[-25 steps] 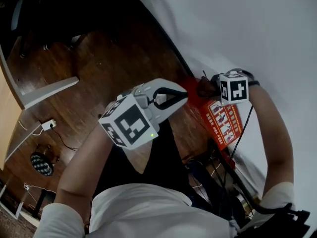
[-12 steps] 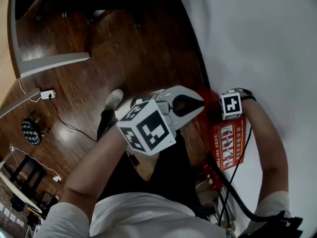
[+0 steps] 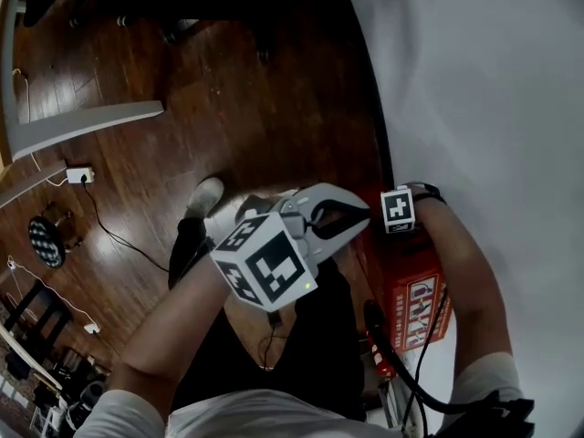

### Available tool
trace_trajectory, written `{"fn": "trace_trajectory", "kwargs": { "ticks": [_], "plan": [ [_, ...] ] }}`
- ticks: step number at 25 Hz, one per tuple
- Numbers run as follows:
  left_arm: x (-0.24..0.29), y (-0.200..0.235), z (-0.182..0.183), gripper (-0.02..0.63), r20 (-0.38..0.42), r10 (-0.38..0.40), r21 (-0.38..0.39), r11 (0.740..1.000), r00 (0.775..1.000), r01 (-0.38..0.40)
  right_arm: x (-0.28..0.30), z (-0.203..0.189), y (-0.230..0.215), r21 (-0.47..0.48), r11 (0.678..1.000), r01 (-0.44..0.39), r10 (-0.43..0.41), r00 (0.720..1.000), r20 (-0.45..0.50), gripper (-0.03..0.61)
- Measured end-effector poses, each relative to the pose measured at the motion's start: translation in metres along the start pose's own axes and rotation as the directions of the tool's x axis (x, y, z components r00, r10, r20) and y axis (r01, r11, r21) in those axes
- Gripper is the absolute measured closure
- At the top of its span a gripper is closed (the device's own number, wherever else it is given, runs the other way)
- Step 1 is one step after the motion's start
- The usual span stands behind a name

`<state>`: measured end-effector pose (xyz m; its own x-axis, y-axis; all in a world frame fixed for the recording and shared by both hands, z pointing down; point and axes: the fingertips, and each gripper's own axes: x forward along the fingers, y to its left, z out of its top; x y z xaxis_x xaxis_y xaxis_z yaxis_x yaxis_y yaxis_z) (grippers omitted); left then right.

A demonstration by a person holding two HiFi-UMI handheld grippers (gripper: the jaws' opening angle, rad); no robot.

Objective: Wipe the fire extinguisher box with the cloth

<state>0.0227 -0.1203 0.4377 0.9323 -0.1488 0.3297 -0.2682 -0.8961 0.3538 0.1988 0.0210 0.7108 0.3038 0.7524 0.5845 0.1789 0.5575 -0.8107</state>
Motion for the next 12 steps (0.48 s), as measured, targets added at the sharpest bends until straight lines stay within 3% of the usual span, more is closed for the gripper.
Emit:
{"fn": "trace_trajectory", "kwargs": {
  "ticks": [6,12],
  "plan": [
    [0.014,0.021,-0.022,0.614,0.018,0.005,-0.011,1.0,1.0,-0.005,0.05,-0.001,-0.064,0.015,0.999,-0.033,0.034,0.997,-0.064,0.526],
    [0.029,0.039,-0.042,0.614,0.053,0.022,-0.026,0.999,0.998,-0.021,0.09,-0.029,-0.132,0.058,0.997,0.06,-0.046,0.974,-0.22,0.526]
  ]
}}
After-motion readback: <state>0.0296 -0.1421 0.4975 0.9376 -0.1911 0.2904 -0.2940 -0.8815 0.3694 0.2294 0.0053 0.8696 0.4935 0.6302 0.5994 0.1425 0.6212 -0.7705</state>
